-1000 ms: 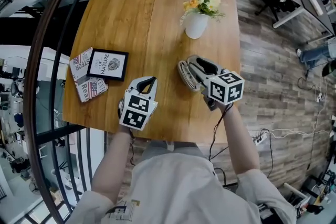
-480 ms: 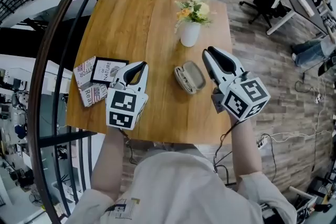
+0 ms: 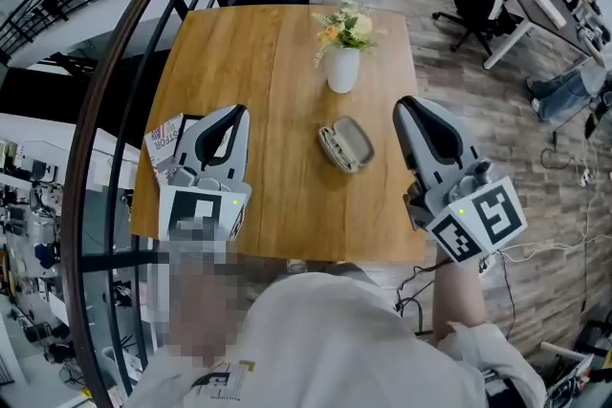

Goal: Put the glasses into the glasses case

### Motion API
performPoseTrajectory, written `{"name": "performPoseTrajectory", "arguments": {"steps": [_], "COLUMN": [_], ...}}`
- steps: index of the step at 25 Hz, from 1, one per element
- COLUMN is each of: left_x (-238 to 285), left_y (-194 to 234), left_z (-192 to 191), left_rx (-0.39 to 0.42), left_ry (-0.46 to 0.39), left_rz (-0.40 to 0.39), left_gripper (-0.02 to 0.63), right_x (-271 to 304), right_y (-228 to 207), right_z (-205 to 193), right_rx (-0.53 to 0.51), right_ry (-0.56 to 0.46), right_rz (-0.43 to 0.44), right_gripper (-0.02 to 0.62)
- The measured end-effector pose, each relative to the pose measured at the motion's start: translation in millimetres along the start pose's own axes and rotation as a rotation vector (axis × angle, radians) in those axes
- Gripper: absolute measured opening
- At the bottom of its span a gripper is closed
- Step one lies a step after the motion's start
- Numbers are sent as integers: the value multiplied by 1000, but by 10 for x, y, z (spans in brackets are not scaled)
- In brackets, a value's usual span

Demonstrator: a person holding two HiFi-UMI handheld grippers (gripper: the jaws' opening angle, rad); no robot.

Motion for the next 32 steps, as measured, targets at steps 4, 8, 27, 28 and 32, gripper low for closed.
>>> {"name": "performPoseTrajectory", "arguments": {"steps": [4,8,27,28,32], "left_x": [-217,-366,-706,-715,-740], "left_y": [-120,-239,-699,-690,-689], "left_z": [112,171,-52,-67,-67], "left_rx": [30,22,27,33,-2], "left_ry": [-33,-46,30,28,41], "left_rz": [-7,-4,-87,-88,-66], "left_gripper": [18,18,18,18,18], "right_x": [-237,-415,-693,-699,-718], "right_y": [146,223,672,657,612], "right_z": [128,148,-133,-141,-171], "right_rx": [-25,-51,1,4,13], "right_ry": [-26,-29,61,59,57], "right_rz": [-3,-10,79,70,45], "right_gripper": [44,42,35,35,34]}}
Point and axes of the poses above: the fingertips, and each gripper's own axes: x forward along the fingers, y to its left, z out of its top, the point moved 7 cm from there along -x, backward along the fingers, and after that the axes turned 8 degrees about -x, right-handed, at the moved point
